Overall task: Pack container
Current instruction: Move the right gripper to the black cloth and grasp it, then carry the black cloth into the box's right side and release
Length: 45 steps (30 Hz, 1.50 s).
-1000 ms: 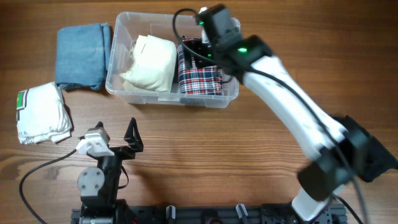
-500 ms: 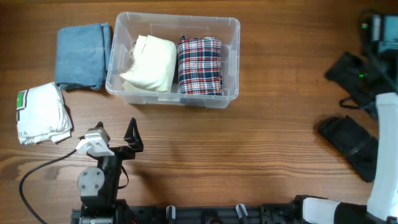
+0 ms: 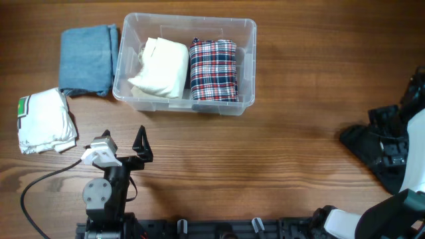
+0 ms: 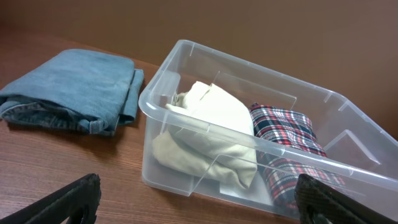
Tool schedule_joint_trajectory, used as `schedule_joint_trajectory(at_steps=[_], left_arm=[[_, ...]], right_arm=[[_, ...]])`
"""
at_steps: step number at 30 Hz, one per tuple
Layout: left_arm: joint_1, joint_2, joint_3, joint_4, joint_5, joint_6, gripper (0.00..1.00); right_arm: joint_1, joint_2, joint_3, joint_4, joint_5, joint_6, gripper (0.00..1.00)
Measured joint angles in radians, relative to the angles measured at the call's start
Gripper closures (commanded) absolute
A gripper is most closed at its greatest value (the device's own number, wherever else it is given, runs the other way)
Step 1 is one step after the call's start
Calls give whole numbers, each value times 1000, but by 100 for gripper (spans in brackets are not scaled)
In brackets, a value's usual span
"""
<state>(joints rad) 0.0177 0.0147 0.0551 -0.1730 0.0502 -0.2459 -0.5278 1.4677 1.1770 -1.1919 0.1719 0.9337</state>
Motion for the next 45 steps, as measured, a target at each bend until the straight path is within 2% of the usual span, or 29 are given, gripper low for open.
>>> schedule_joint_trajectory(at_steps=[4, 10, 20, 23, 24, 26, 27, 28, 29, 30, 33, 35, 38, 40, 43, 45], left_arm=[[0, 0, 0, 0, 0, 0, 0], [0, 0, 0, 0, 0, 0, 0], [0, 0, 0, 0, 0, 0, 0], [0, 0, 0, 0, 0, 0, 0], [0, 0, 0, 0, 0, 0, 0], [0, 0, 0, 0, 0, 0, 0], [0, 0, 0, 0, 0, 0, 0], [0, 0, 0, 0, 0, 0, 0], [0, 0, 0, 0, 0, 0, 0], [0, 0, 0, 0, 0, 0, 0], [0, 0, 0, 0, 0, 0, 0], [0, 0, 0, 0, 0, 0, 0], [0, 0, 0, 0, 0, 0, 0], [0, 0, 0, 0, 0, 0, 0], [0, 0, 0, 0, 0, 0, 0], [0, 0, 0, 0, 0, 0, 0]], right_arm=[[-104, 0, -97, 96, -41, -25, 0], [-162, -1, -222, 274, -68, -31, 0], [-248, -1, -238, 394, -44, 47, 1], [-248, 6, -274, 453, -33, 50, 7], [-248, 10, -296, 468, -32, 50, 12], [-248, 22, -327, 496, -26, 46, 34], [-248, 24, -344, 513, -19, 40, 55], [-248, 24, -364, 531, -14, 26, 67], [-248, 24, -373, 544, -13, 11, 91], [-248, 24, -376, 554, -11, -2, 96], [-248, 23, -380, 582, -21, -92, 96], [-257, 23, -386, 648, -90, -232, 96], [-253, 24, -389, 720, -364, -488, 96], [-243, 26, -373, 714, -512, -572, 96], [-179, 35, -242, 657, -664, -667, 96], [-80, 37, -64, 608, -766, -747, 96]])
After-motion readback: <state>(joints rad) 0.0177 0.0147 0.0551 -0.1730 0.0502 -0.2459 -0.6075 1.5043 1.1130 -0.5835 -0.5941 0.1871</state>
